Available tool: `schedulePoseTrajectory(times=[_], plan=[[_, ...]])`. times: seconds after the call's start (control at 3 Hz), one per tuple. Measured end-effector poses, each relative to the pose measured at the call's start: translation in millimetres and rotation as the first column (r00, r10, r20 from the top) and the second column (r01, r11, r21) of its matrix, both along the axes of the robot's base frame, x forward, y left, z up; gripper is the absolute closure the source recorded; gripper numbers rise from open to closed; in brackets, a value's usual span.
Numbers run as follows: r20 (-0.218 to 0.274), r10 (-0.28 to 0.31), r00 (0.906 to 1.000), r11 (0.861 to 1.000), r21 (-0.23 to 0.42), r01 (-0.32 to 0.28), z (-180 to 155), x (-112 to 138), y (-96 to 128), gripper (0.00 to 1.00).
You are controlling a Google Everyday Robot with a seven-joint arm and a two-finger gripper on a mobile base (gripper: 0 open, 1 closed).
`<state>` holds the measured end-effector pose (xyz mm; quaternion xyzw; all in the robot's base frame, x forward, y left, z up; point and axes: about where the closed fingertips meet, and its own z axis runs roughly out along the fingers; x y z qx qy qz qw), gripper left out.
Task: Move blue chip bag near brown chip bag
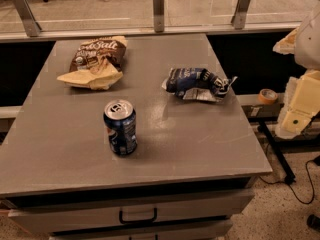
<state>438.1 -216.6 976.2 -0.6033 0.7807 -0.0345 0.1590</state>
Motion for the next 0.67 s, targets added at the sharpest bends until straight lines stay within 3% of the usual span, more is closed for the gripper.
schedulePoseTrajectory(times=[0.33, 0.67], plan=[[0.000, 0.000, 1.0000, 1.000, 0.000, 0.000, 0.0, 0.0, 0.0, 0.00], [0.046, 0.005, 0.9990, 0.997, 0.074, -0.008, -6.8, 24.0, 3.6, 0.00]])
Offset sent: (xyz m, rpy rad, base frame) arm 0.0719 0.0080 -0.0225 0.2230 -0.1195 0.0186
